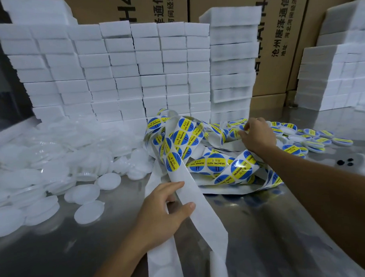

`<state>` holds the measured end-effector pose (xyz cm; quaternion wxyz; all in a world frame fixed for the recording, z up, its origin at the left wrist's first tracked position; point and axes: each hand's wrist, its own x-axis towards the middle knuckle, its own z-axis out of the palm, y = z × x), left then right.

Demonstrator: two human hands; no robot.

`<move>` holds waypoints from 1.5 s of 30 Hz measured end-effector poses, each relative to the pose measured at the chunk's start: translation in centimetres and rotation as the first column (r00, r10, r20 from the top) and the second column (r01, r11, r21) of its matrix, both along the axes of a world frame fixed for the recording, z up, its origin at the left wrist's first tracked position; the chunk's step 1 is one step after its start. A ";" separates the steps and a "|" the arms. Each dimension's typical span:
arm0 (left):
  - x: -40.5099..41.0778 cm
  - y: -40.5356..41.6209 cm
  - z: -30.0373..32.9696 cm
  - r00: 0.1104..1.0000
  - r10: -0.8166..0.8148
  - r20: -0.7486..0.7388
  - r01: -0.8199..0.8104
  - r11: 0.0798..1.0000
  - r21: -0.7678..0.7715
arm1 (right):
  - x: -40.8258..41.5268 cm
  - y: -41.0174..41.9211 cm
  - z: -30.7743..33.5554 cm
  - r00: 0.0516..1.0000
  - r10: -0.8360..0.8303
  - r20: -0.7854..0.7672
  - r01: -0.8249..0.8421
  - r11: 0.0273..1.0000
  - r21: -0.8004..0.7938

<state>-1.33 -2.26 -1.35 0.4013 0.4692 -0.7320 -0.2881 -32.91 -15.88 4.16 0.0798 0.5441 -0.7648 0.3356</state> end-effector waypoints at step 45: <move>1.0 0.3 2.5 0.772 0.153 -0.617 -0.038 0.980 0.196 | 16.7 11.9 -2.2 0.616 0.734 0.285 -0.641 0.678 -0.360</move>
